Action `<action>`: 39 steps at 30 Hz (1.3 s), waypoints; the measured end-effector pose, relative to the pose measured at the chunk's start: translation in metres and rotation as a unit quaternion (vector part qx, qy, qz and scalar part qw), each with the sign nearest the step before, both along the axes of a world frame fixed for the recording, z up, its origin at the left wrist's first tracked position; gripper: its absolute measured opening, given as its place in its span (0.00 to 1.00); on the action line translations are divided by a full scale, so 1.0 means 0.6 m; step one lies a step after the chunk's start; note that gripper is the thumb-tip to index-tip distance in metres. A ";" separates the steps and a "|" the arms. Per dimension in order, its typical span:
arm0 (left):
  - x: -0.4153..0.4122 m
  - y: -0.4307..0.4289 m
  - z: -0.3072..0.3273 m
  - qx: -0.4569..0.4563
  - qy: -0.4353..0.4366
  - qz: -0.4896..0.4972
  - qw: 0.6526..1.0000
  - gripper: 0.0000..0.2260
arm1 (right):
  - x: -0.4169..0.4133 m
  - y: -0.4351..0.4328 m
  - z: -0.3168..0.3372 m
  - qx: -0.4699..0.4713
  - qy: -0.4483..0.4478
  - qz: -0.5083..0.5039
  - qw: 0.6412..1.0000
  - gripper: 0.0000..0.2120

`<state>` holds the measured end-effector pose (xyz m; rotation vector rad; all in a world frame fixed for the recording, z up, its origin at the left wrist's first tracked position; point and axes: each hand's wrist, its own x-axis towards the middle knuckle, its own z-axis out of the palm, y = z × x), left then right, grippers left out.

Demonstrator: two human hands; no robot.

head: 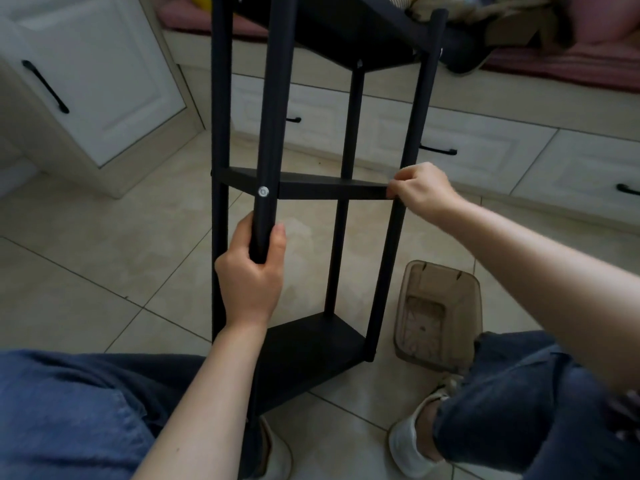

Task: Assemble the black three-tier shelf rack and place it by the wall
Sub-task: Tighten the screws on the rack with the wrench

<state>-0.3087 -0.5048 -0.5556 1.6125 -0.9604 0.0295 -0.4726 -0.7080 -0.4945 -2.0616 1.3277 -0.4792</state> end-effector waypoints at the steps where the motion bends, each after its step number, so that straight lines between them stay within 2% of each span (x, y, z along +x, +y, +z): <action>1: 0.002 0.001 -0.001 0.000 -0.003 0.002 1.000 0.14 | -0.007 -0.014 0.002 0.001 0.016 0.001 1.000 0.12; 6: 0.010 0.010 -0.005 -0.009 -0.017 0.008 1.000 0.11 | -0.044 -0.051 0.002 0.035 0.092 0.055 0.994 0.09; 12: 0.019 0.015 -0.006 -0.002 -0.041 0.004 0.999 0.03 | -0.049 -0.074 -0.002 0.144 -0.083 0.022 0.986 0.08; 17: 0.013 0.010 -0.002 0.007 -0.057 0.004 0.998 0.05 | -0.060 -0.086 -0.013 0.197 -0.166 0.019 0.966 0.08; 23: 0.032 0.011 -0.011 0.049 -0.056 0.044 0.996 0.14 | -0.059 -0.083 -0.014 0.232 -0.180 0.038 0.955 0.08; 25: 0.042 0.009 -0.014 0.060 -0.037 0.054 0.996 0.11 | -0.061 -0.081 -0.011 0.244 -0.200 0.036 0.948 0.09; 27: 0.050 0.008 -0.017 0.067 -0.017 0.064 0.996 0.09 | -0.063 -0.075 -0.010 0.252 -0.246 0.032 0.935 0.09; 31: 0.058 0.015 -0.030 0.059 0.018 0.094 0.994 0.10 | -0.061 -0.054 -0.002 0.310 -0.346 0.052 0.884 0.08; 34: 0.076 0.018 -0.039 0.064 0.045 0.116 0.990 0.10 | -0.059 -0.038 0.019 0.341 -0.367 0.103 0.859 0.09; 39: 0.095 0.016 -0.036 0.068 0.070 0.142 0.985 0.09 | -0.042 -0.012 0.066 0.346 -0.399 0.138 0.838 0.09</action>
